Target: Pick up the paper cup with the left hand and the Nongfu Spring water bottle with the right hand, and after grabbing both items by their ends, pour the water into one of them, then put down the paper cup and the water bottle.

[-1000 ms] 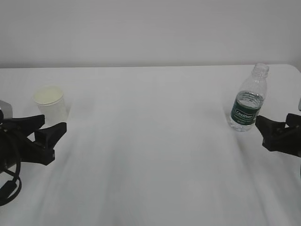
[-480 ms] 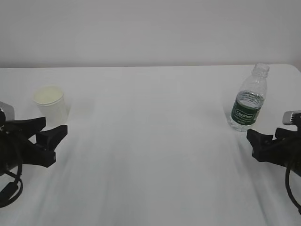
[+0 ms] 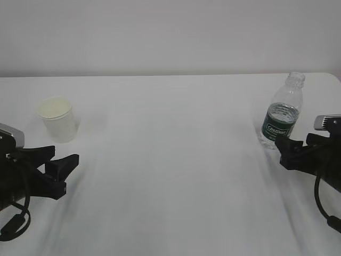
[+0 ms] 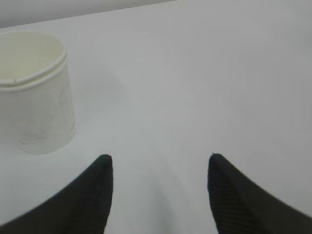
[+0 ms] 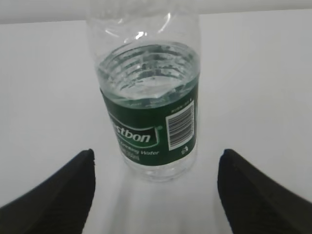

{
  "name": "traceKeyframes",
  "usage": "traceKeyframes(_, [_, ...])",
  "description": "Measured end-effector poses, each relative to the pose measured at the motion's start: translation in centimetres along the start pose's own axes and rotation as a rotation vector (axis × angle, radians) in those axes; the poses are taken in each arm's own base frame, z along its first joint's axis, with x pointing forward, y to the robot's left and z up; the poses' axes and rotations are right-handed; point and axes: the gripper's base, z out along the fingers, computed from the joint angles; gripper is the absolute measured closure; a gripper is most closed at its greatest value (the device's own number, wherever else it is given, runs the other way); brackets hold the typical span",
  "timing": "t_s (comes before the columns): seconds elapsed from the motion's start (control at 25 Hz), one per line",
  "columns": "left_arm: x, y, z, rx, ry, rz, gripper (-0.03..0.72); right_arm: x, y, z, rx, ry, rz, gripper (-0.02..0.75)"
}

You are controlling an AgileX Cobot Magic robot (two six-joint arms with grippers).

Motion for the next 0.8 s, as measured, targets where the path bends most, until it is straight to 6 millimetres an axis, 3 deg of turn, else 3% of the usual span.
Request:
traceKeyframes(0.4, [0.0, 0.0, 0.0, 0.000, 0.000, 0.000, 0.247, 0.5, -0.2, 2.4, -0.013, -0.004, 0.040, 0.143])
traceKeyframes(0.8, [0.0, 0.0, 0.0, 0.001, 0.000, 0.000, 0.247, -0.4, -0.1, 4.4, -0.041, -0.053, 0.050, 0.143])
